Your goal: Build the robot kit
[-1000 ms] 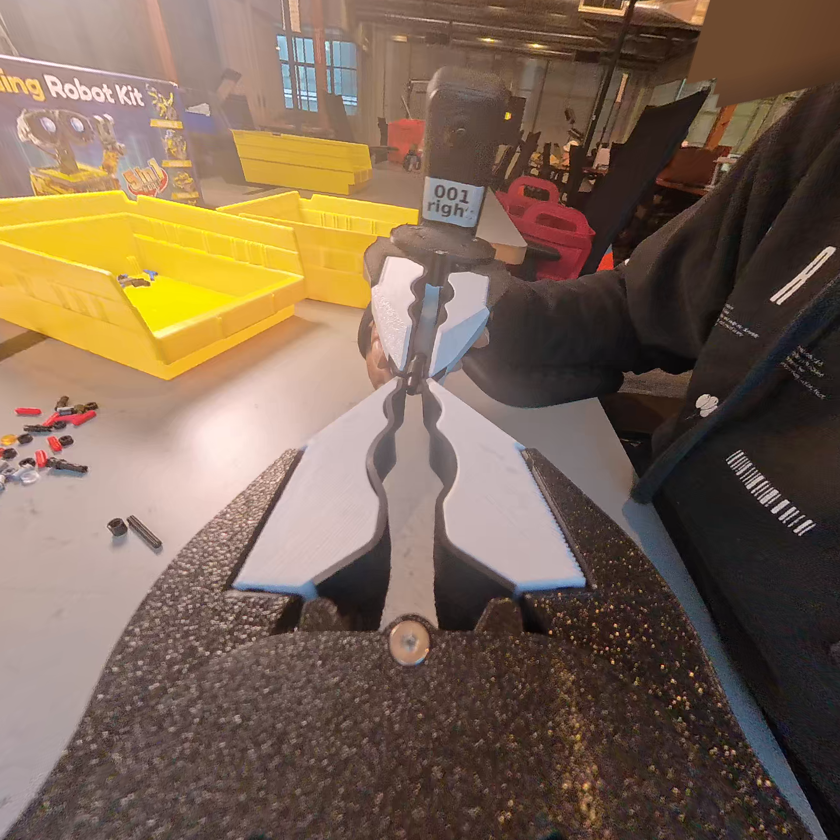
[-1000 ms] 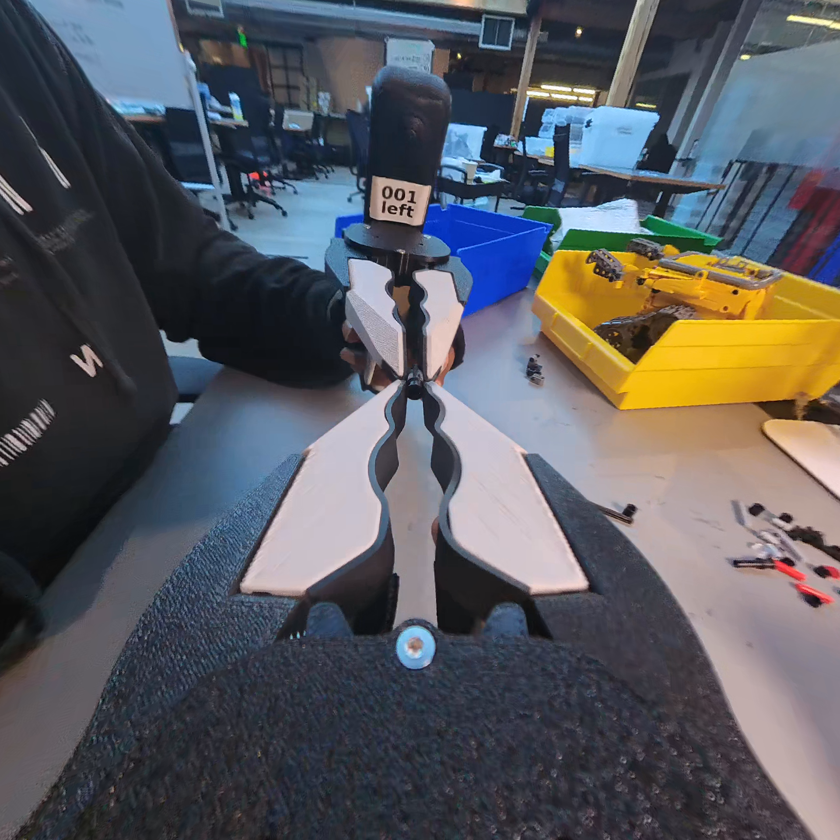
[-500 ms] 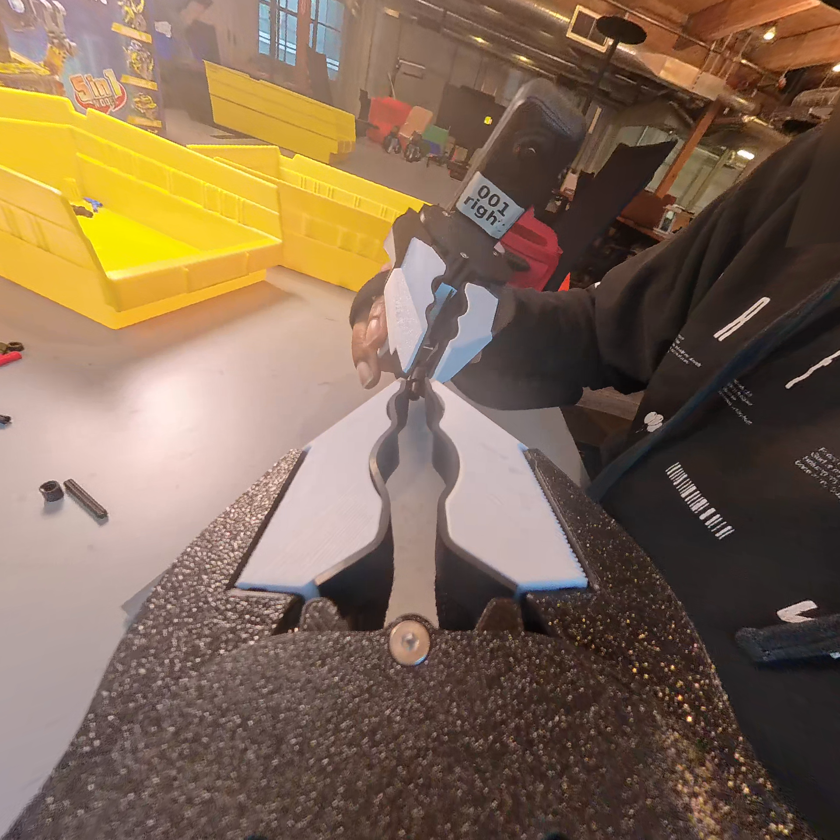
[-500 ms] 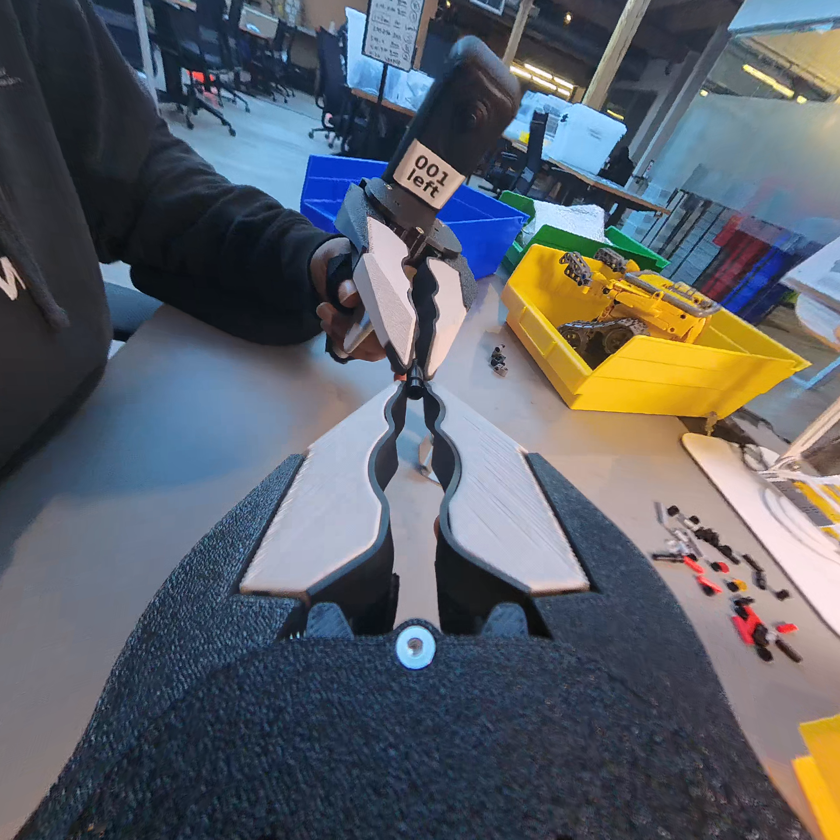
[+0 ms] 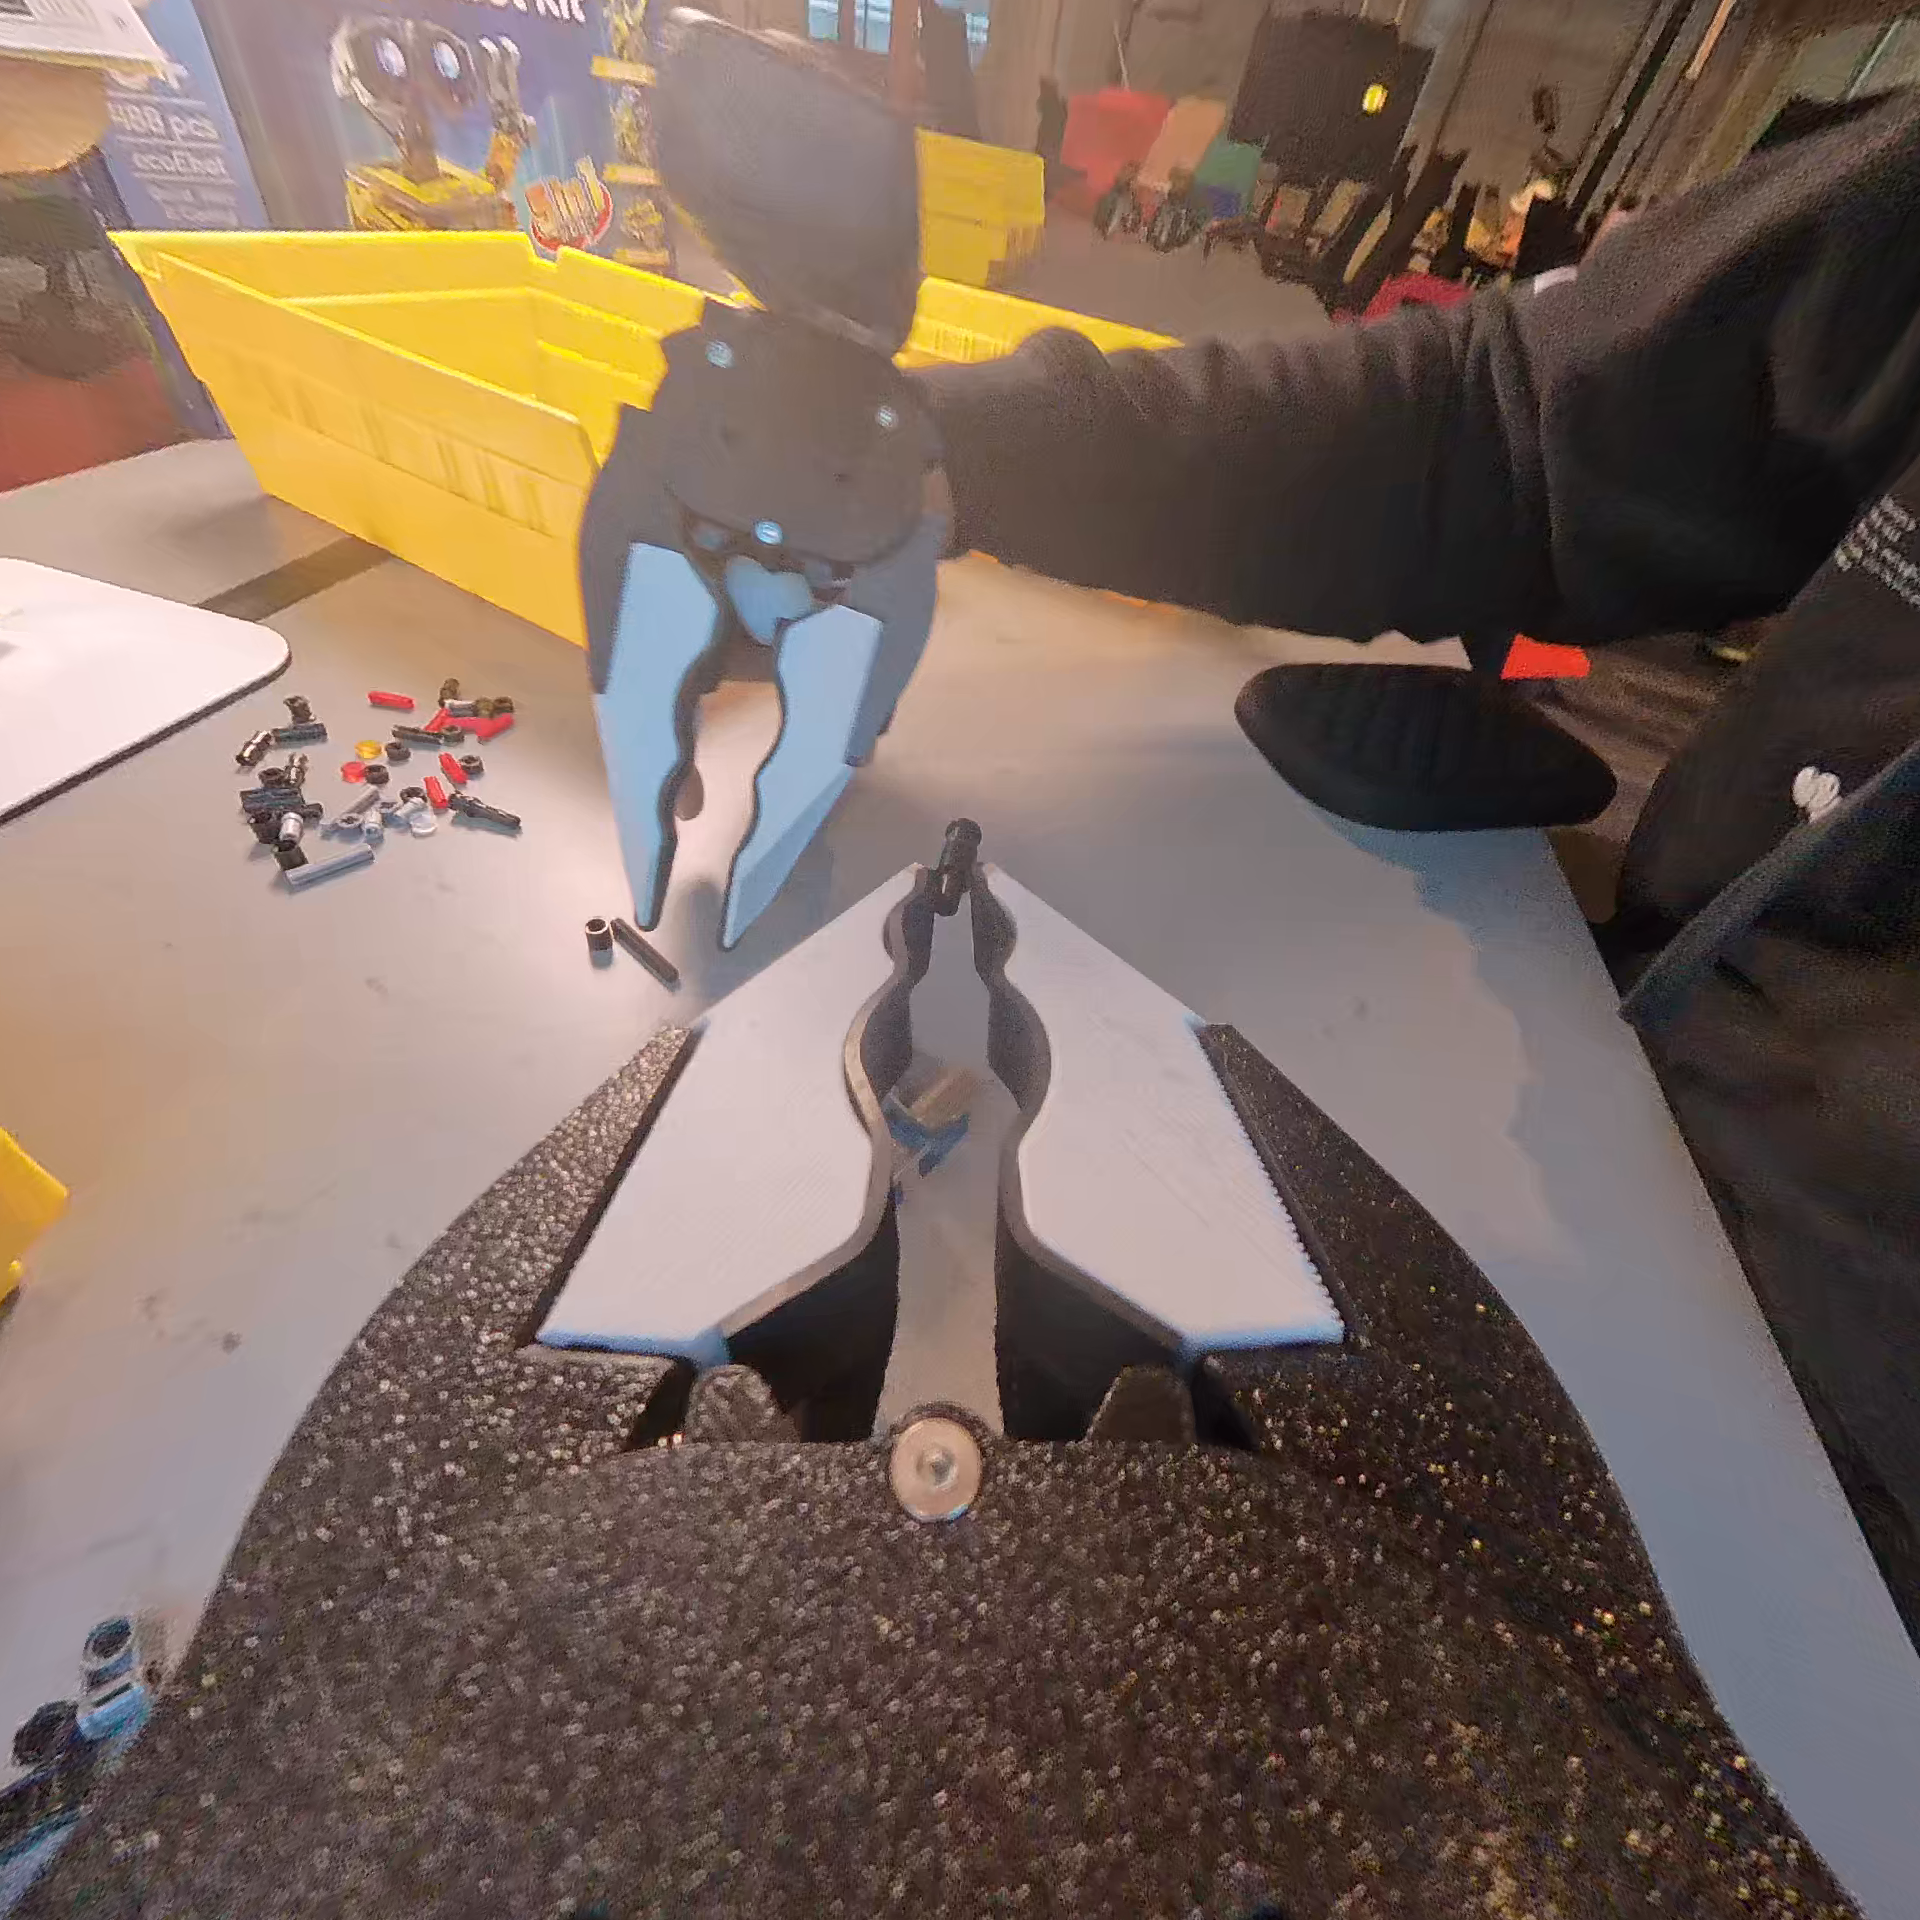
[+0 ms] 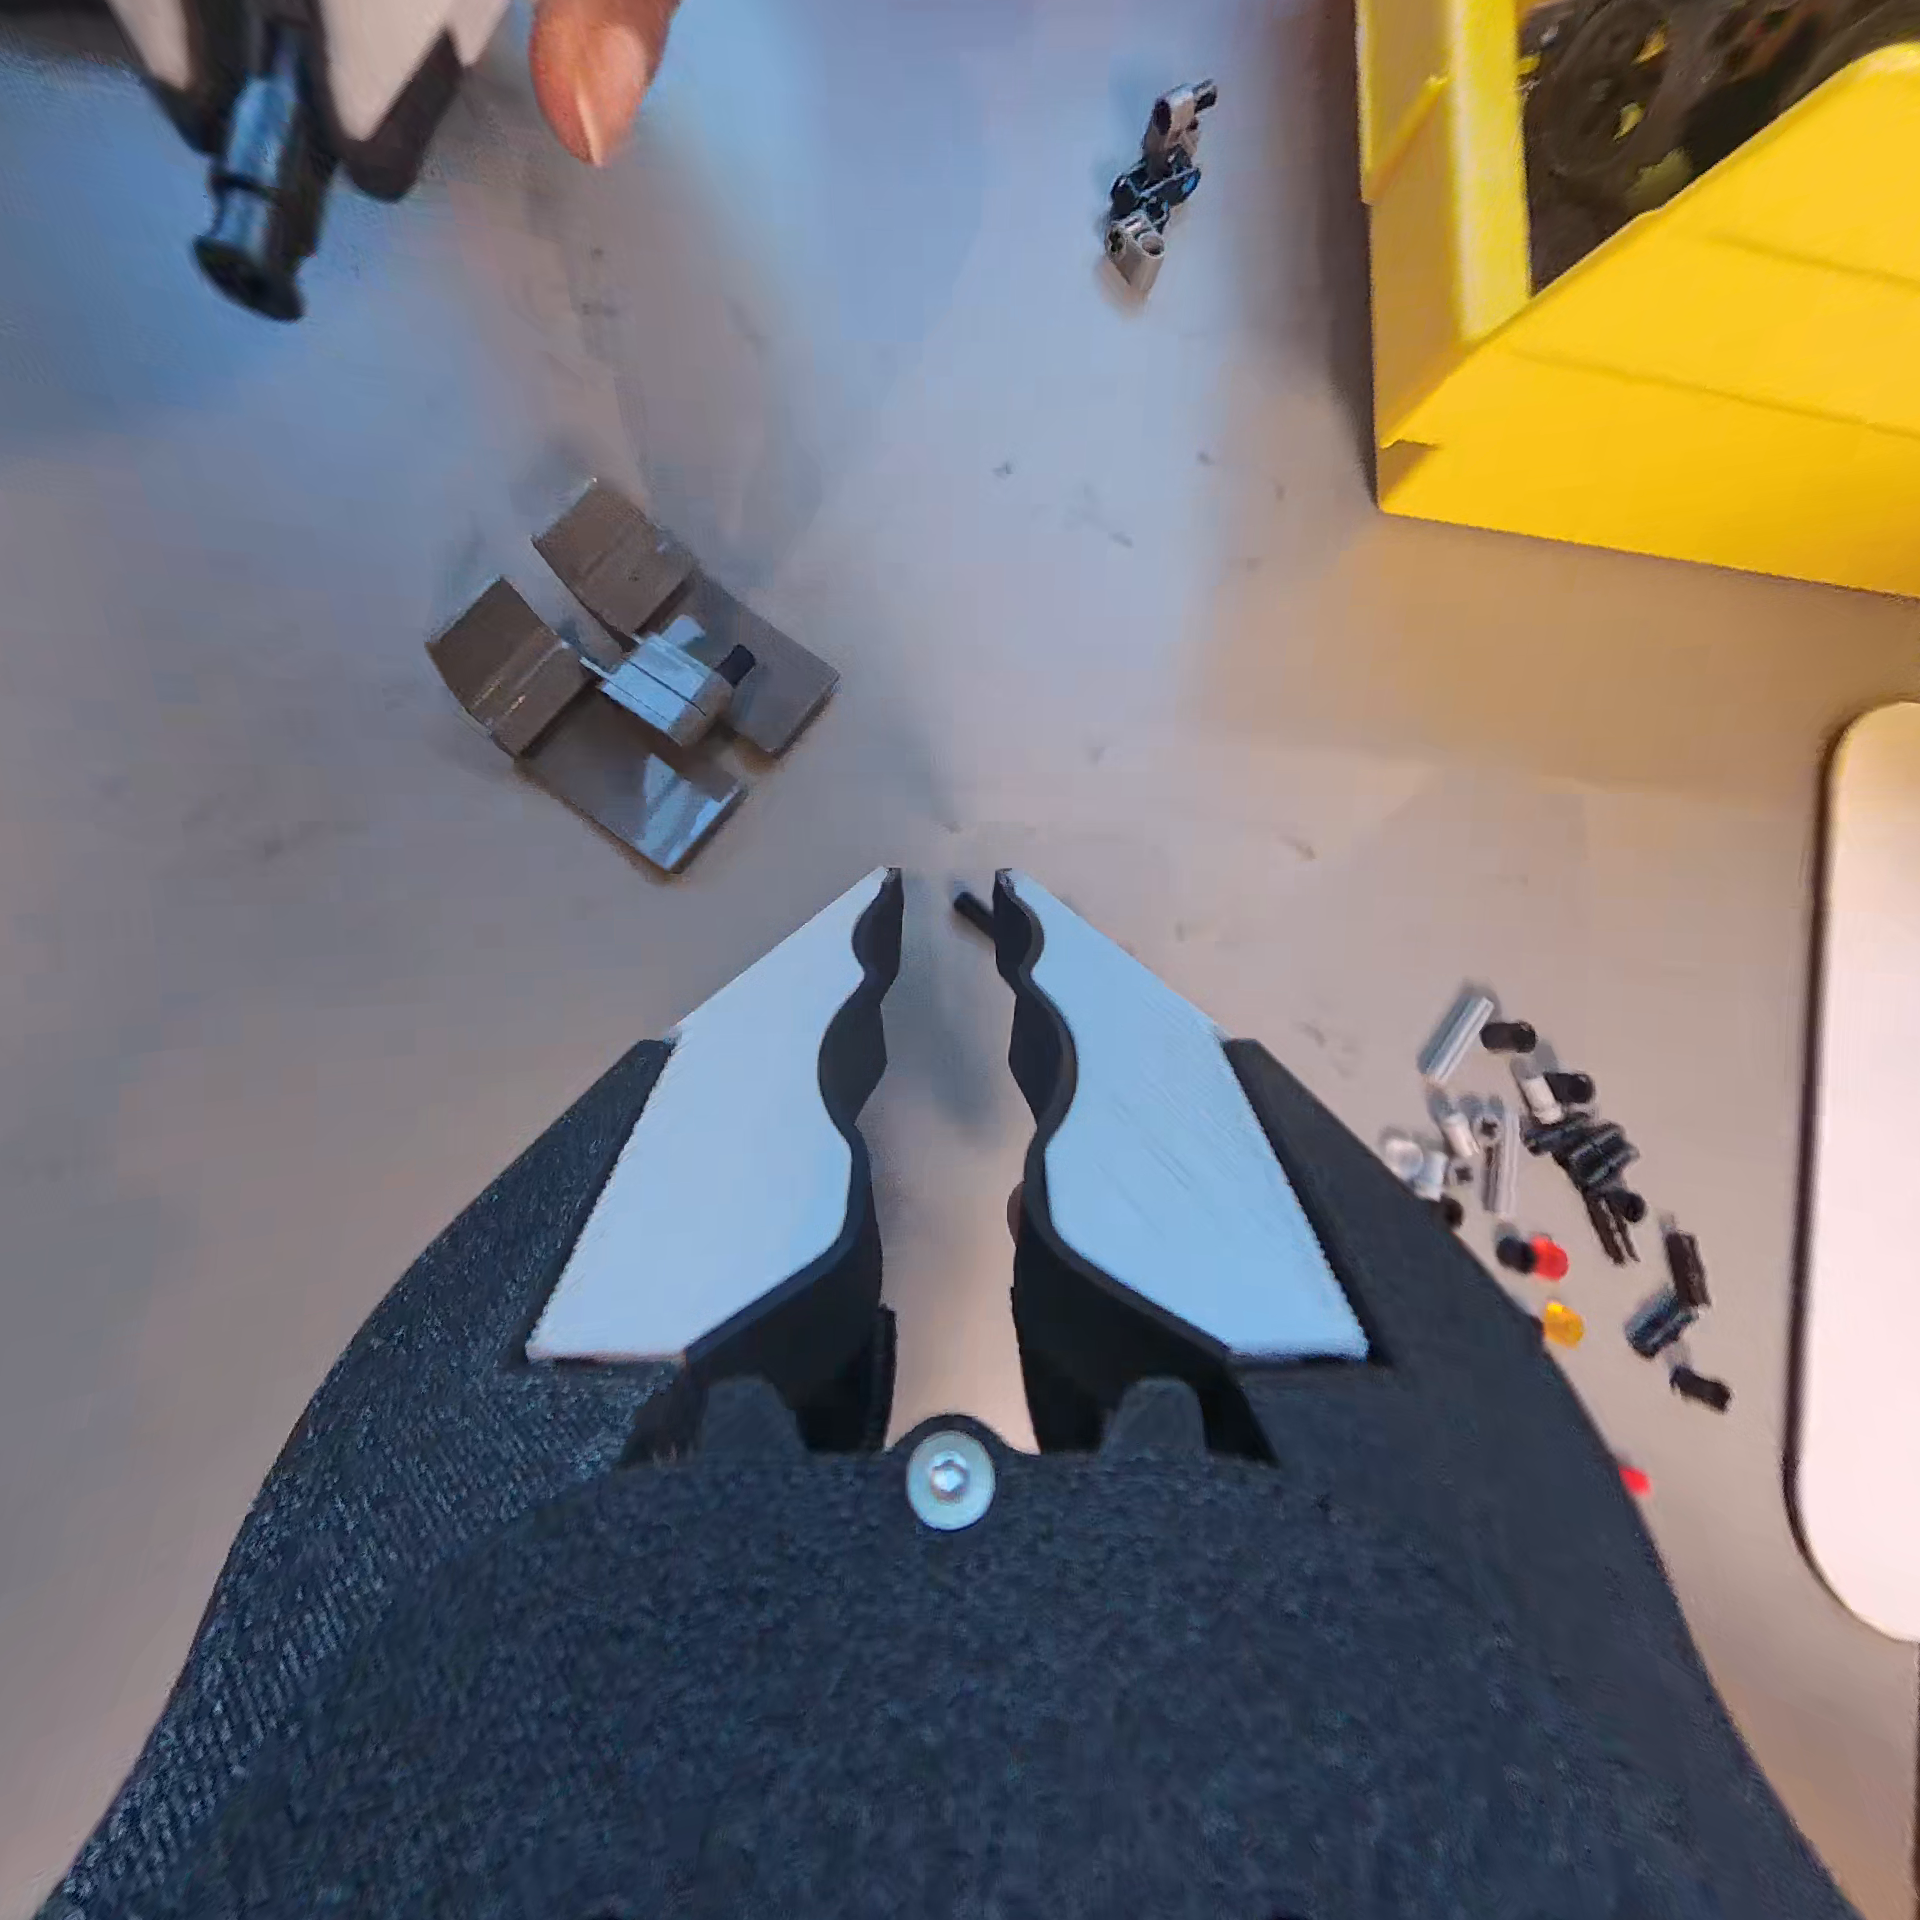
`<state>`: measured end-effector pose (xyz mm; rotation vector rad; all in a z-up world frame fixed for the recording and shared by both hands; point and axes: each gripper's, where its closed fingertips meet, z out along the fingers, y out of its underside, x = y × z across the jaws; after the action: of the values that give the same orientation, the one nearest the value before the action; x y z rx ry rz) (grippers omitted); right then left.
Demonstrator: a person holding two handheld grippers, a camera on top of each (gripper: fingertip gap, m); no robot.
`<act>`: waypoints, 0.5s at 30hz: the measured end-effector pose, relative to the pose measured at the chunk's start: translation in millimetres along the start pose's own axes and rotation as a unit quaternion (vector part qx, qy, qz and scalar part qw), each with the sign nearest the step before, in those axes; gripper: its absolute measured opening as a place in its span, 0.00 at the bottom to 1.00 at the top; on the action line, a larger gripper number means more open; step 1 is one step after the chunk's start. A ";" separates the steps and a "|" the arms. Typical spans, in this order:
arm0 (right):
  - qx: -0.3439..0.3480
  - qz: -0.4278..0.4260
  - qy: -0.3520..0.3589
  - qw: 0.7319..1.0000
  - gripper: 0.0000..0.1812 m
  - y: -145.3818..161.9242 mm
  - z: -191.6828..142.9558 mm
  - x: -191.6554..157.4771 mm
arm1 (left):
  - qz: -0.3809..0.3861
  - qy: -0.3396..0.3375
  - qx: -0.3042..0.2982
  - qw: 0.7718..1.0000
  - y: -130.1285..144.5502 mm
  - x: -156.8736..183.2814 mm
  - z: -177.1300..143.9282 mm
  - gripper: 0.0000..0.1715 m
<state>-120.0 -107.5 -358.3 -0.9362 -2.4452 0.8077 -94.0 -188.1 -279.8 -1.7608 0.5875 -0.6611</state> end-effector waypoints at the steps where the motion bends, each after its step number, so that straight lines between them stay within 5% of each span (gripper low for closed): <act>1: -0.017 -0.003 -0.020 1.000 0.10 2.6 3.3 1.4 | 0.004 0.004 -0.008 1.000 2.6 2.0 1.7 0.04; 7: -0.067 0.031 -0.072 0.995 0.08 19.0 9.1 5.6 | 0.011 0.033 -0.035 0.999 13.8 16.0 12.8 0.04; 15: -0.033 0.119 -0.017 0.992 0.02 31.7 -12.7 -31.3 | 0.043 0.065 -0.072 0.994 27.5 41.8 30.4 0.04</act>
<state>-76.4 -105.4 -373.8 -1.2661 -2.4327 0.8314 -44.6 -202.9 -307.4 -1.8234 0.8125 -0.6924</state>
